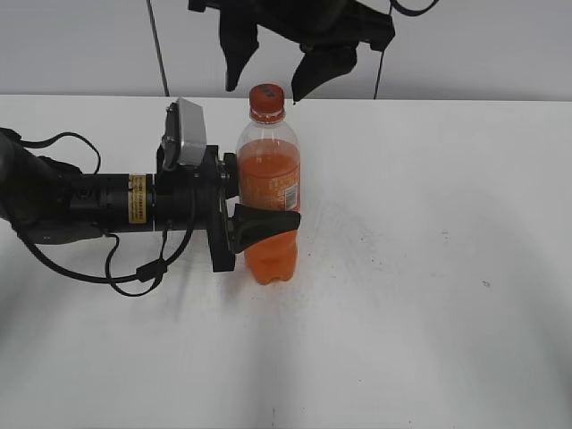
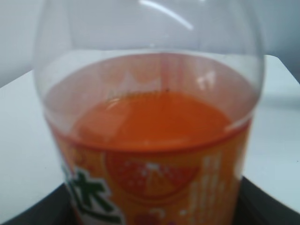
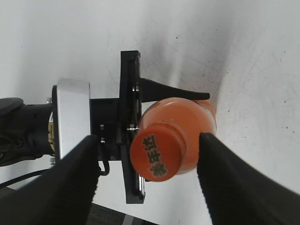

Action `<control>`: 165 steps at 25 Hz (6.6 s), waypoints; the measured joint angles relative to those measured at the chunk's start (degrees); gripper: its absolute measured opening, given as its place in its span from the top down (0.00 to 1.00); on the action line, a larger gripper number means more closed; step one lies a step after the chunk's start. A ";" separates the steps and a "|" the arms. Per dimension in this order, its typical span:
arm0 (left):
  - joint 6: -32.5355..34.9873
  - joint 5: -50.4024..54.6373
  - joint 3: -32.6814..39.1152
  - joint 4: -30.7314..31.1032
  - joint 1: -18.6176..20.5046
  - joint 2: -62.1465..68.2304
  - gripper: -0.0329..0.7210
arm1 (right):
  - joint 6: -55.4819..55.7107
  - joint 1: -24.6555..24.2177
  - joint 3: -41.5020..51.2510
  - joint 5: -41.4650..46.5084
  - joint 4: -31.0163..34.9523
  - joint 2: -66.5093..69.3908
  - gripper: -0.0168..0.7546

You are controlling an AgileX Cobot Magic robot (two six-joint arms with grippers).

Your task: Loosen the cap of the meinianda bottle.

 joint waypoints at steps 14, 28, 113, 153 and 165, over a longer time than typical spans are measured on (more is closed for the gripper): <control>0.00 0.00 0.00 0.00 0.00 0.00 0.40 | 0.00 0.00 0.00 0.06 -1.46 1.43 0.34; 0.00 0.00 0.00 -0.06 0.00 0.00 0.40 | 0.07 0.00 0.00 2.43 -2.95 1.49 0.34; 0.21 0.06 -0.05 -0.71 -0.05 0.07 0.40 | -21.01 -35.09 63.85 -25.91 -4.23 -29.76 0.63; 0.09 0.01 -0.05 -0.76 -0.05 0.07 0.40 | -20.46 -37.75 68.59 -42.51 -1.25 -15.65 0.38; -0.44 -0.88 -0.05 -1.27 -0.05 0.07 0.29 | -20.46 -37.75 67.32 -39.20 -1.13 -23.68 0.38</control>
